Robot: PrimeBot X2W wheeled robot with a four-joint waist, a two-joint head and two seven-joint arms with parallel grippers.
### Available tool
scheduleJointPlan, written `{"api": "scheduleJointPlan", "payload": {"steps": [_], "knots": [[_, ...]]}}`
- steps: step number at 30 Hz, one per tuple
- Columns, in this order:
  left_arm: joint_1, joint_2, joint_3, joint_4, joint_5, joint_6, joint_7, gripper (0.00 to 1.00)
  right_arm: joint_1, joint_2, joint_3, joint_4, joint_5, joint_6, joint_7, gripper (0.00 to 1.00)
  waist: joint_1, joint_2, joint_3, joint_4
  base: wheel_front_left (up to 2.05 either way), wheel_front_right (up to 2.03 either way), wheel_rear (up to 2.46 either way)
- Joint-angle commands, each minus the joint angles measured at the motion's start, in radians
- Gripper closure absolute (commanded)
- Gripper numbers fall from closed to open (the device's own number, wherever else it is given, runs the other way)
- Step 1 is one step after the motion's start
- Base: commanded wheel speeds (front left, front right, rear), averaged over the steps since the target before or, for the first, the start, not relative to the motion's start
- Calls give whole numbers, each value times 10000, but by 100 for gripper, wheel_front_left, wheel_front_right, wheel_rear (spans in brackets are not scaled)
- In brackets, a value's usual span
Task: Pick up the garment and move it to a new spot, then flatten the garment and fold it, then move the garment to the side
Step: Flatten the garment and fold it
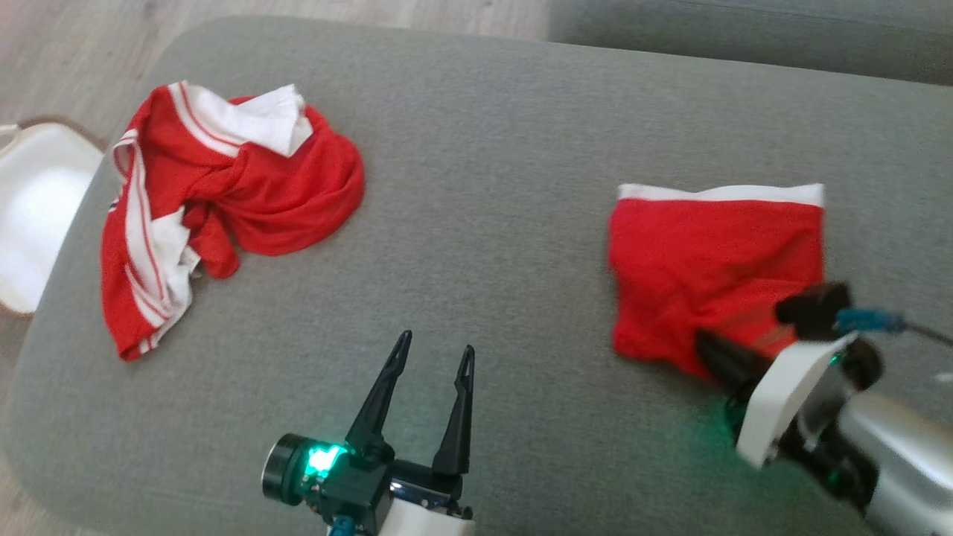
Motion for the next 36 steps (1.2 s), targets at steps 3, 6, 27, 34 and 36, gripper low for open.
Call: {"api": "scheduleJointPlan", "payload": {"steps": [3, 6, 27, 34, 36], "knots": [[-282, -52, 368, -259, 60, 9, -42, 0, 295, -349, 659, -969, 261, -7, -474, 100, 0, 0, -232, -397, 0, 0, 0], [-239, -52, 447, -186, 133, -71, -42, 0, 398, -200, 940, -1215, 245, -7, -1123, 100, 0, 0, -496, -669, 0, 0, 0], [1347, -50, 2163, -379, 199, -358, -42, 0, 4495, 4111, -7386, -855, -6702, -7, -2745, 0, 0, 0, -2425, -2591, 0, 0, 0], [1685, -51, 2518, -195, 316, -617, -42, 0, 5436, 4848, -8261, -1155, -7921, -7, -2746, 0, 0, 0, -2687, -2512, 0, 0, 0], [1741, -51, 2562, -152, 338, -644, -42, 0, 5573, 4946, -8316, -1151, -7978, -7, -2746, 0, 0, 0, -2743, -2479, 0, 0, 0]]}}
